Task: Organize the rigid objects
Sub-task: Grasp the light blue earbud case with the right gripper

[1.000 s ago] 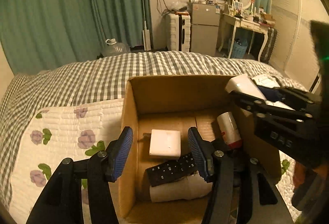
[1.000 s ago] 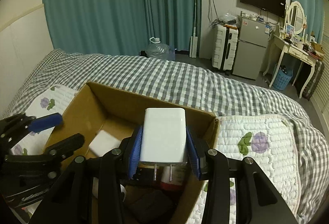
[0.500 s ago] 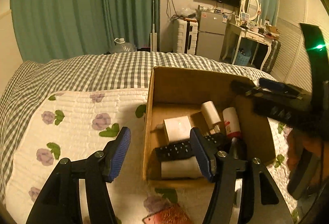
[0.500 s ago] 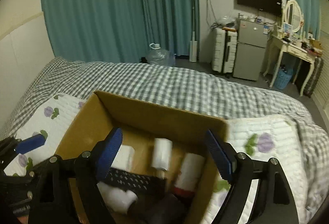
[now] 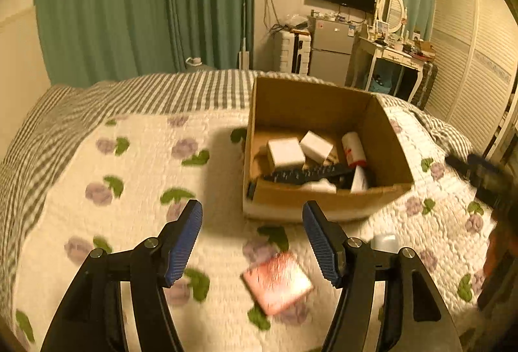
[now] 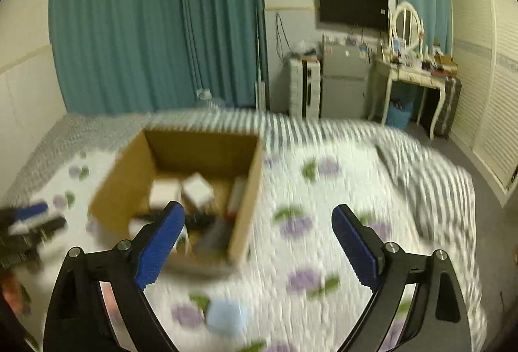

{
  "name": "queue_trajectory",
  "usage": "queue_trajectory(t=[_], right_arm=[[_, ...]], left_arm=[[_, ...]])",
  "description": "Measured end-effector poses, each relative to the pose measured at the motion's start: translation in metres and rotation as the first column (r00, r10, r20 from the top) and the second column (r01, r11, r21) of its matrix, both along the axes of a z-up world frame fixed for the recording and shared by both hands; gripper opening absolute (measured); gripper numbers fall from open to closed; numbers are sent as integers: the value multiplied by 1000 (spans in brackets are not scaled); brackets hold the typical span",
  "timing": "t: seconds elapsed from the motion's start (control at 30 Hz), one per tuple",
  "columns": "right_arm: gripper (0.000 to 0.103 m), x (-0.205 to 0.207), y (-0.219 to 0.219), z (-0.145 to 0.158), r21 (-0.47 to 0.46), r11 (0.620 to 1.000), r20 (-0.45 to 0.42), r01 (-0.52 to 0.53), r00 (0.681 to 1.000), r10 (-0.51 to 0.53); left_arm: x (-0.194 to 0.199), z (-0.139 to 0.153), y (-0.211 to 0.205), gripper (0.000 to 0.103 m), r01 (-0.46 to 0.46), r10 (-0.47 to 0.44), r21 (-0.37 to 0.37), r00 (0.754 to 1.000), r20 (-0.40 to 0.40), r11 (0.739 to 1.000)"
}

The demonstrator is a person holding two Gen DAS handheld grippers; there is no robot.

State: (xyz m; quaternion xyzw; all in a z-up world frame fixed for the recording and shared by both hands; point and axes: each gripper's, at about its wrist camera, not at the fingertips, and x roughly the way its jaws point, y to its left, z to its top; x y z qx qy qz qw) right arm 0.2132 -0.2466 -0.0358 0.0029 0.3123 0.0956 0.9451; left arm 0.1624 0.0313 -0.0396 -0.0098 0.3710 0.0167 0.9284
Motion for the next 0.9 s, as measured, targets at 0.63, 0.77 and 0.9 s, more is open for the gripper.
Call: queue_trajectory(t=[0.63,0.77,0.9], right_arm=[[92,0,52,-130,-173,975,-341,-141,937,75],[77,4,56,-139,-175,972,-375,-158,923,82],[56,5,58,-144,-184,969,-395,-165,915,81]], left_arm=[[-29,-110,-17,68,26,-31,-30,983,-179,999],[-27,-113,-19,68,25,-33,-45,979,-201,999],[-24,-116,-23,68,30,-42,-58,973,-225,998]])
